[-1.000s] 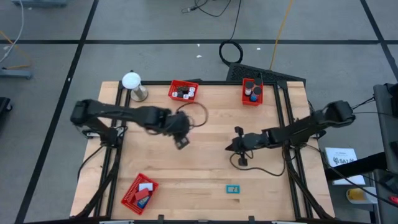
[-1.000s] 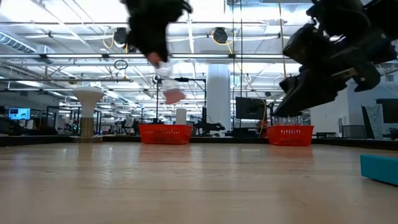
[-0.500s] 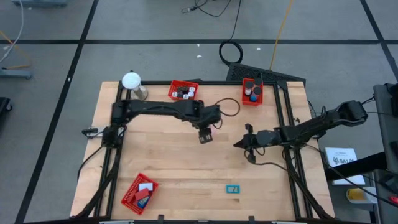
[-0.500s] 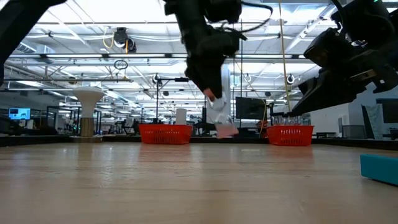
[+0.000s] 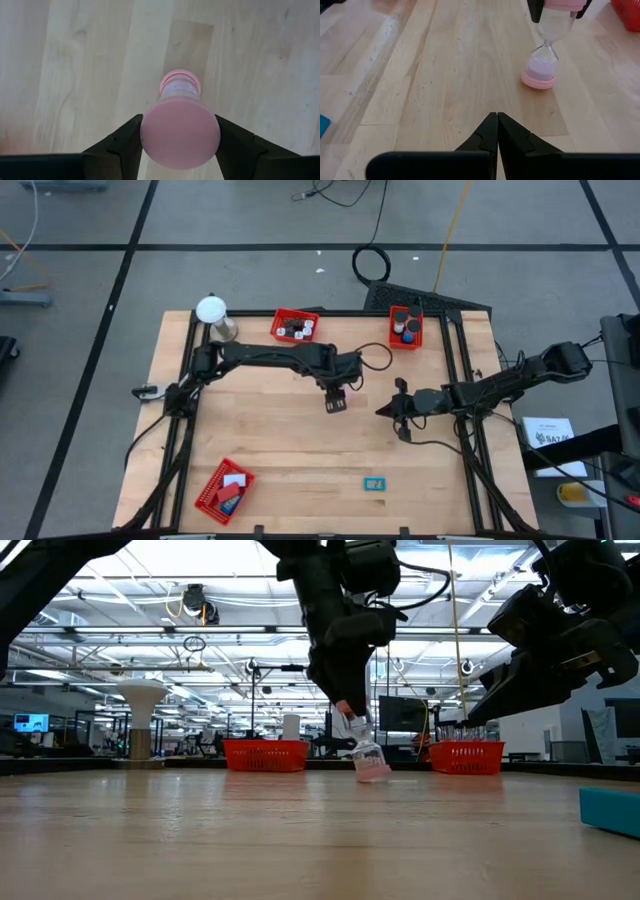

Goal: Pick & Place Office items
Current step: Put the pink hourglass into the top right red basket

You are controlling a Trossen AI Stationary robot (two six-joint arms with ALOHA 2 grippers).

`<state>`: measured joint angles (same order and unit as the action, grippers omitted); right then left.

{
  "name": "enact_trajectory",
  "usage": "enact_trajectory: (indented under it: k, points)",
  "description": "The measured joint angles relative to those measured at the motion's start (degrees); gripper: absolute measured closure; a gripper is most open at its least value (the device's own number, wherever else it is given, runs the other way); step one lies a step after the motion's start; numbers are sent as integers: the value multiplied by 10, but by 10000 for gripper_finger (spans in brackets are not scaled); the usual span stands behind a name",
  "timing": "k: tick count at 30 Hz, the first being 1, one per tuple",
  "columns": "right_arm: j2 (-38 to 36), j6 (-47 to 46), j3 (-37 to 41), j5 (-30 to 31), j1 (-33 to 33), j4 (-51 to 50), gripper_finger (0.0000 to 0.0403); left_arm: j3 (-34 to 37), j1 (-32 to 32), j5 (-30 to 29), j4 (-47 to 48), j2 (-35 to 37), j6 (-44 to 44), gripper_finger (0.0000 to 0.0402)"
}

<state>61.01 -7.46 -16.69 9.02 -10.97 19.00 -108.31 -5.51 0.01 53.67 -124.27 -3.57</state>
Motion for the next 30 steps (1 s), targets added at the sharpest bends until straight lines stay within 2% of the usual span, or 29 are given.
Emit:
enact_trajectory:
  k: [2, 9, 15, 20, 23, 26, 30]
  points:
    - [0, 0, 0, 0, 0, 0, 403, 0, 0, 4, 0, 0, -7, 195]
    - [0, 0, 0, 0, 0, 0, 403, 0, 0, 1, -15, 0, -15, 136]
    - [0, 0, 0, 0, 0, 0, 403, 1, 0, -2, -6, 10, -16, 131]
    - [0, 1, 0, 0, 0, 2, 403, 1, 0, -32, -1, 41, -12, 123]
    - [0, 0, 0, 0, 0, 9, 403, 1, 0, -40, 7, 62, -10, 123]
    - [0, 0, 0, 0, 0, 9, 399, 3, 7, -73, 33, 89, 2, 135]
    - [0, 0, 0, 2, 0, 12, 387, 65, 28, -96, -1, 149, 16, 175]
